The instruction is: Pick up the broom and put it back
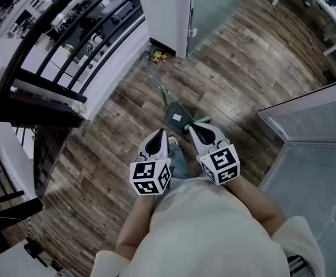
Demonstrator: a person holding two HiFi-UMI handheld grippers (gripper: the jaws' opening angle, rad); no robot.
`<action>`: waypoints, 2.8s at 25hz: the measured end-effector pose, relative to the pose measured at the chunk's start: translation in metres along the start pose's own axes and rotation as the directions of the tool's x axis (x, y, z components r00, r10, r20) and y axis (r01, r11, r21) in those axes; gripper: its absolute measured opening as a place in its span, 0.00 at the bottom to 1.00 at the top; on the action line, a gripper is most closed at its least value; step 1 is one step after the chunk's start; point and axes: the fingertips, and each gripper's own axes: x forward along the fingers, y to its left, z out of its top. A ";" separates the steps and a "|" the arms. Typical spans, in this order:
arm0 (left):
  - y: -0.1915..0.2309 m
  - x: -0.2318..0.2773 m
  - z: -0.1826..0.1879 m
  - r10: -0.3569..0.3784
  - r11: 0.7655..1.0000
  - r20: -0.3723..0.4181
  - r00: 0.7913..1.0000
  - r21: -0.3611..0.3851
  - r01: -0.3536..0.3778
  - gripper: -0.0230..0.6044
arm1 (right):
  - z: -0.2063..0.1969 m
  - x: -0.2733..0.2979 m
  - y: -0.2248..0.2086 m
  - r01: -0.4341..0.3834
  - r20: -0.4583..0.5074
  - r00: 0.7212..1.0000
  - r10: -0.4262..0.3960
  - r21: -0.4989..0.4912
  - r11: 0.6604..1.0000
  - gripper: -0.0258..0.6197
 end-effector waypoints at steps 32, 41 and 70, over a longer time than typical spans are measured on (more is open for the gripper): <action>0.105 0.114 0.011 -0.037 0.999 -0.122 0.992 -0.003 0.037 0.04 | -0.038 0.170 -0.054 0.032 -0.138 0.990 -0.039 -0.055 0.998 0.28; 0.117 0.133 0.005 -0.043 0.999 -0.143 0.989 -0.008 0.042 0.04 | -0.062 0.206 -0.067 0.035 -0.193 0.980 -0.058 -0.119 0.992 0.33; 0.138 0.145 -0.023 -0.039 0.999 -0.180 0.983 -0.043 0.031 0.04 | -0.116 0.256 -0.089 0.079 -0.282 0.948 -0.145 -0.231 0.970 0.20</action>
